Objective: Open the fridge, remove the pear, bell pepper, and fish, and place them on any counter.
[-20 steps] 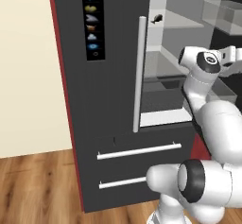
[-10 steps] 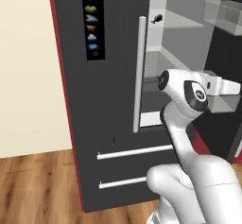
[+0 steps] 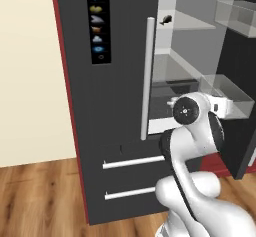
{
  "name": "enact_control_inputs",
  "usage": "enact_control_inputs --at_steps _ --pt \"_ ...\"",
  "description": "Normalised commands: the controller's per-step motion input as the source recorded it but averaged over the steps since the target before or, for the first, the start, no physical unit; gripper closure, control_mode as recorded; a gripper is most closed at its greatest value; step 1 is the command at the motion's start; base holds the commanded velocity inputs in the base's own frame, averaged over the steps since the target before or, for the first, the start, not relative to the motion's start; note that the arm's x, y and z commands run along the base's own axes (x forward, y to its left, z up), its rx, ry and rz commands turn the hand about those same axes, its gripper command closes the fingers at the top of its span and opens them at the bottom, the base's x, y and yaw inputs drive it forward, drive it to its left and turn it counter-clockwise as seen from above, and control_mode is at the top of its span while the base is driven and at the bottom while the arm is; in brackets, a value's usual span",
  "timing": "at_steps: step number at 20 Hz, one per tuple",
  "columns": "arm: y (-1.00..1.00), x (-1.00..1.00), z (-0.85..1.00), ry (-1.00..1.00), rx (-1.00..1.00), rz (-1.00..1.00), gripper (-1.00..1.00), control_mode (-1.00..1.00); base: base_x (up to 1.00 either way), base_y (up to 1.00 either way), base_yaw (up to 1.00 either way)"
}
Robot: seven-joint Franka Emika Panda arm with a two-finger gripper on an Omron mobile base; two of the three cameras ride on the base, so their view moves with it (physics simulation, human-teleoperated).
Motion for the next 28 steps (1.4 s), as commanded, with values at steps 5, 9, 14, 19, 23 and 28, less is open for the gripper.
enact_control_inputs --at_steps 5,9,14,19,23,28 --pt "0.77 0.29 -0.04 0.02 0.21 0.70 -1.00 -1.00 0.00 0.00 0.00" --pt "0.67 0.36 0.00 0.00 0.00 0.36 -1.00 -1.00 0.00 0.00 0.00" --pt "0.18 0.43 0.00 0.01 0.00 0.02 -1.00 -1.00 0.00 0.00 0.00" --pt "0.00 0.61 0.00 0.04 0.03 0.00 -1.00 -1.00 0.00 0.00 0.00" --pt "0.00 0.96 0.00 0.03 0.14 0.00 -1.00 -1.00 0.00 0.00 0.00" --pt "0.05 0.91 0.00 0.02 0.12 0.03 -1.00 -1.00 0.00 0.00 0.00"
